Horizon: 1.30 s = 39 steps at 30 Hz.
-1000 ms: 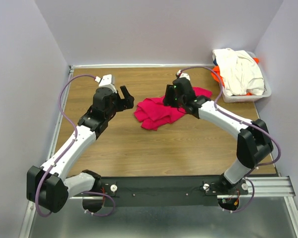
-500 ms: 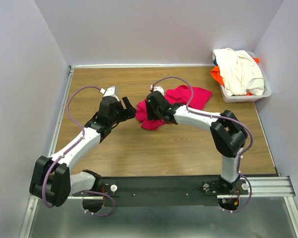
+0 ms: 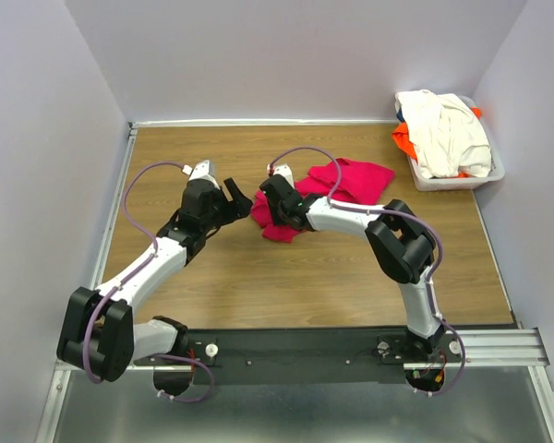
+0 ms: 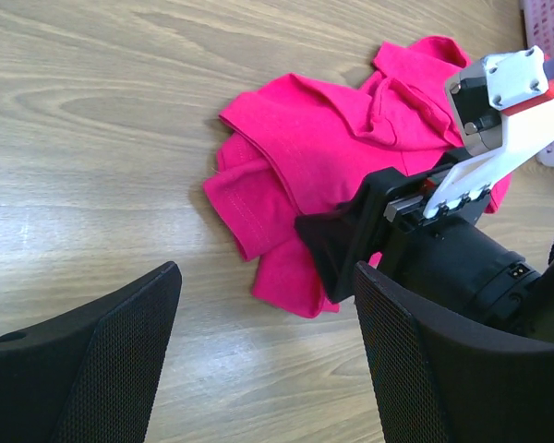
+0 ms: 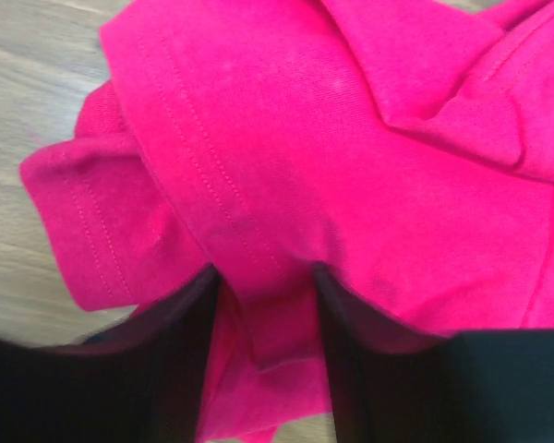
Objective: Fold and stack the t-shirts
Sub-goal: Flatten the tshirt out
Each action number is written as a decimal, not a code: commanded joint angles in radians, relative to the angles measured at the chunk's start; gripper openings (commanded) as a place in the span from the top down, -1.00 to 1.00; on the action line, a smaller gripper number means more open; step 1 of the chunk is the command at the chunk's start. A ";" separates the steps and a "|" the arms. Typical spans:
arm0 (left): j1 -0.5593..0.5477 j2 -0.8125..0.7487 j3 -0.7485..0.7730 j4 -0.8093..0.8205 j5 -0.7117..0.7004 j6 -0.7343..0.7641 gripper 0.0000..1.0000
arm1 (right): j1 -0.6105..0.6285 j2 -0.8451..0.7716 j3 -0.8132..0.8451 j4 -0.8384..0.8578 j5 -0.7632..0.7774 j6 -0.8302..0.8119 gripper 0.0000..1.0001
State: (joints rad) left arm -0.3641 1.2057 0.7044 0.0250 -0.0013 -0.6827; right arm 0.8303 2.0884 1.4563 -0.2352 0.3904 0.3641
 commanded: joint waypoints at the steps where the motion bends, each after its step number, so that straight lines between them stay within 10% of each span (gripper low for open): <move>1: 0.008 0.023 -0.019 0.042 0.044 -0.011 -0.65 | 0.004 0.012 0.029 -0.027 0.090 -0.021 0.14; 19: -0.067 0.137 -0.091 0.124 0.113 -0.020 -0.41 | -0.017 -0.269 -0.019 -0.055 0.150 0.013 0.98; 28: -0.081 0.086 -0.135 0.109 0.011 -0.054 -0.40 | -0.020 -0.160 0.006 -0.072 -0.105 -0.028 0.47; 39: -0.001 0.034 -0.143 0.084 0.015 -0.028 -0.40 | 0.041 0.031 0.154 -0.070 0.030 -0.071 -0.02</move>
State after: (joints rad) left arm -0.3683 1.2537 0.5671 0.1238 0.0383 -0.7227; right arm 0.8402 2.0876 1.5455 -0.2955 0.3492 0.3195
